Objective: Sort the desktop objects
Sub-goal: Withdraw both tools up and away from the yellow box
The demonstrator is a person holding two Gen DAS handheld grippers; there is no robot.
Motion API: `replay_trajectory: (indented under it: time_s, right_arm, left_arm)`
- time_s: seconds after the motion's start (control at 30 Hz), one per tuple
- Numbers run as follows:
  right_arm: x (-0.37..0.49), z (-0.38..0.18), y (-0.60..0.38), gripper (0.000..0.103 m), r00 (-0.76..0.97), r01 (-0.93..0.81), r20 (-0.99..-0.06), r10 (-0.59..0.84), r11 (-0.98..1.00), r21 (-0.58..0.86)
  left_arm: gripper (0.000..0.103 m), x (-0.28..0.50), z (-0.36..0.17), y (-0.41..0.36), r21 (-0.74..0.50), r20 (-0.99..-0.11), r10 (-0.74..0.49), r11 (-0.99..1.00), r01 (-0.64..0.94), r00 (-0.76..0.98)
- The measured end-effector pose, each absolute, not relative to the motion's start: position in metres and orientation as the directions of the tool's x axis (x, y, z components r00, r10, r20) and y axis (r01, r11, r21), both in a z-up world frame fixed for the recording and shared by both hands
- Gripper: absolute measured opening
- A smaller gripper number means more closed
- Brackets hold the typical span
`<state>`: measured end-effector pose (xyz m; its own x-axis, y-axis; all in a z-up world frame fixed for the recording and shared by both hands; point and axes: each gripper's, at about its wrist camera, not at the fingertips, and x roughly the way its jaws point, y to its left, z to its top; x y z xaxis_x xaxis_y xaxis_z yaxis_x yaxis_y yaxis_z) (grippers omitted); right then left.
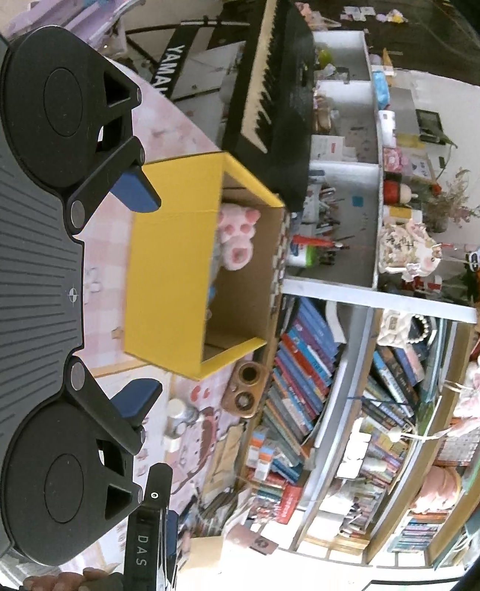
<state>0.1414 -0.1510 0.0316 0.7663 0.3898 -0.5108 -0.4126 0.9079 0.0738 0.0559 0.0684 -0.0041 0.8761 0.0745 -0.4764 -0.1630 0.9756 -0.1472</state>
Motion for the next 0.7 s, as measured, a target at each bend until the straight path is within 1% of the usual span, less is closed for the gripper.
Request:
replay_trajectory:
  time_s: [0.23,0.43,0.7]
  right_arm:
    - [0.107,0.02,-0.15,0.084,0.759,-0.423,-0.527,0.382,0.905,0.048]
    - [0.091,0.009,-0.147,0.084,0.722,-0.431,-0.571,0.39,0.9,0.069]
    - [0.076,0.005,-0.15,0.084,0.719,-0.423,-0.58,0.383,0.903,0.074]
  left_arm:
    - [0.098,0.037,-0.016,0.059,-0.168,-0.503,0.062,0.971,-0.168,0.862]
    - [0.098,0.025,-0.022,0.047,-0.166,-0.515,0.04,0.975,-0.146,0.857]
    - [0.098,0.018,-0.024,0.04,-0.177,-0.52,0.025,0.975,-0.136,0.854]
